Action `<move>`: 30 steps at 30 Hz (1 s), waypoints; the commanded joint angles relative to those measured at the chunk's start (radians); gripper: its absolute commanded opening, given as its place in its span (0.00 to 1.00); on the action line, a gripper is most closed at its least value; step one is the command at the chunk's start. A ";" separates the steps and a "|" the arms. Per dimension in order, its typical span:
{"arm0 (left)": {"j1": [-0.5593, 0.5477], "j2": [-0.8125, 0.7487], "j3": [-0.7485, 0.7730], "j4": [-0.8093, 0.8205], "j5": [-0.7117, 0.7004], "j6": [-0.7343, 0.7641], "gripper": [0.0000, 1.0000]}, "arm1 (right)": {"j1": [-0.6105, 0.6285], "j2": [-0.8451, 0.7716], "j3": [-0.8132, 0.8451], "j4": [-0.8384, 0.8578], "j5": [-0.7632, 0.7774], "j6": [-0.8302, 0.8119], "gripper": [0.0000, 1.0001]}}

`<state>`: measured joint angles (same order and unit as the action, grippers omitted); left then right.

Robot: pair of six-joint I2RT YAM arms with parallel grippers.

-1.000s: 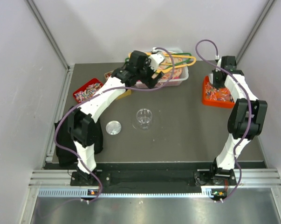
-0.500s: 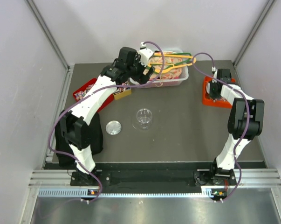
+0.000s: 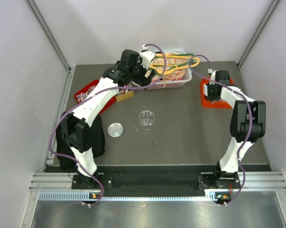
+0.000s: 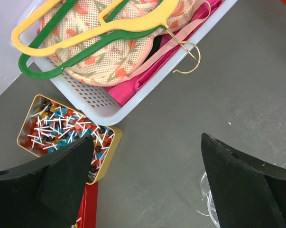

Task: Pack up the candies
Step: Move the storage box to the center of the board.

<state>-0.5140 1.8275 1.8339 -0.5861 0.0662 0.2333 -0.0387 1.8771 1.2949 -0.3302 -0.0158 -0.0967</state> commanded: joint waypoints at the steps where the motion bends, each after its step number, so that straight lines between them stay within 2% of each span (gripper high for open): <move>1: 0.003 -0.059 -0.012 0.026 0.007 -0.018 0.99 | 0.077 -0.075 -0.025 -0.044 -0.096 -0.021 0.00; 6: 0.003 -0.071 -0.045 0.043 0.026 -0.018 0.99 | 0.120 -0.122 -0.063 -0.089 -0.125 -0.003 0.00; 17: 0.002 -0.079 -0.071 0.060 0.101 -0.037 0.99 | 0.140 -0.254 -0.195 -0.187 -0.167 -0.086 0.00; 25: -0.001 -0.065 -0.094 0.101 0.245 -0.083 0.99 | 0.278 -0.378 -0.258 -0.260 -0.219 -0.121 0.00; 30: -0.020 -0.050 -0.107 0.120 0.270 -0.080 0.99 | 0.323 -0.429 -0.282 -0.257 -0.202 -0.107 0.00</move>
<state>-0.5194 1.8034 1.7412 -0.5419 0.2756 0.1726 0.2554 1.5208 1.0199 -0.5884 -0.1867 -0.1993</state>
